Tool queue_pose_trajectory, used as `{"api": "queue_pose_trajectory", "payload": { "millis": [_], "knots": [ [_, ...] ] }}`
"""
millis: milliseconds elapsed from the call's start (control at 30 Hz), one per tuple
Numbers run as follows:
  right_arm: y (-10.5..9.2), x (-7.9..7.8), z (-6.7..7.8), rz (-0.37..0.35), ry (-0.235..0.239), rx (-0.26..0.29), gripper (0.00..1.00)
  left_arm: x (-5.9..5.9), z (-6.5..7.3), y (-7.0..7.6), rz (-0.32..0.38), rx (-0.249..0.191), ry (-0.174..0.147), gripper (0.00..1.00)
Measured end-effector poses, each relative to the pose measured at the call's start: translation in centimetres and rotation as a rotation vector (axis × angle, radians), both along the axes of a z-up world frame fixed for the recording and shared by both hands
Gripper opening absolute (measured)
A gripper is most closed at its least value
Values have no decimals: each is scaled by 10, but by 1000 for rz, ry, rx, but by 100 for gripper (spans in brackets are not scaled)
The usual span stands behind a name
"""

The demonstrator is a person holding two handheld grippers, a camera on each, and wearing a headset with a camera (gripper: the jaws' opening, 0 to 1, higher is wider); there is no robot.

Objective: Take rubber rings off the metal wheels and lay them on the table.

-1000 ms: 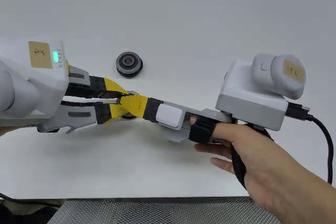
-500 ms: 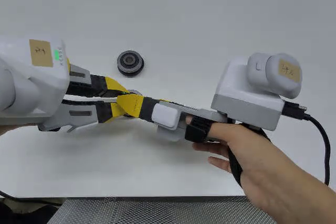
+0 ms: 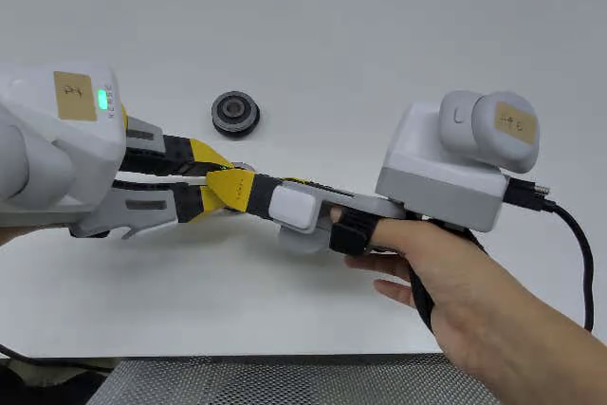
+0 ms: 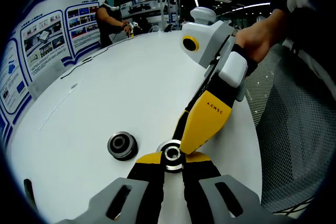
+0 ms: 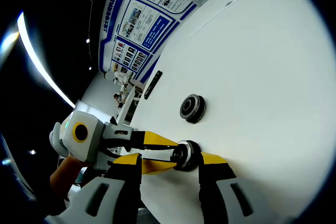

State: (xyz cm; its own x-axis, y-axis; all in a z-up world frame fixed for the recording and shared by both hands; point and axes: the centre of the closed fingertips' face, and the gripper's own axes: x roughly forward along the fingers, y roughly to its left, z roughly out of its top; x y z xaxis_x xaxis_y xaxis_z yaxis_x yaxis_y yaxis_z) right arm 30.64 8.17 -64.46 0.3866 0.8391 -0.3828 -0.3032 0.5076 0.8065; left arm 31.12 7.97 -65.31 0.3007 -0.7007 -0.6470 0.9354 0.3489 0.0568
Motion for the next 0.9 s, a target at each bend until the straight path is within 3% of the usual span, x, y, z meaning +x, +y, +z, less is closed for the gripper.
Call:
{"api": "queue_pose_trajectory", "payload": {
  "millis": [333,567,900],
  "knots": [
    [6,-6,6,27,-4,1,46,0,0,0,0,1,1,12],
    [1,-6,6,3,40,44,42,0,0,-1,-2,1,2,13],
    [-3,-2,5,-13,51,55,39,0,0,0,-2,2,3,13]
  ]
}}
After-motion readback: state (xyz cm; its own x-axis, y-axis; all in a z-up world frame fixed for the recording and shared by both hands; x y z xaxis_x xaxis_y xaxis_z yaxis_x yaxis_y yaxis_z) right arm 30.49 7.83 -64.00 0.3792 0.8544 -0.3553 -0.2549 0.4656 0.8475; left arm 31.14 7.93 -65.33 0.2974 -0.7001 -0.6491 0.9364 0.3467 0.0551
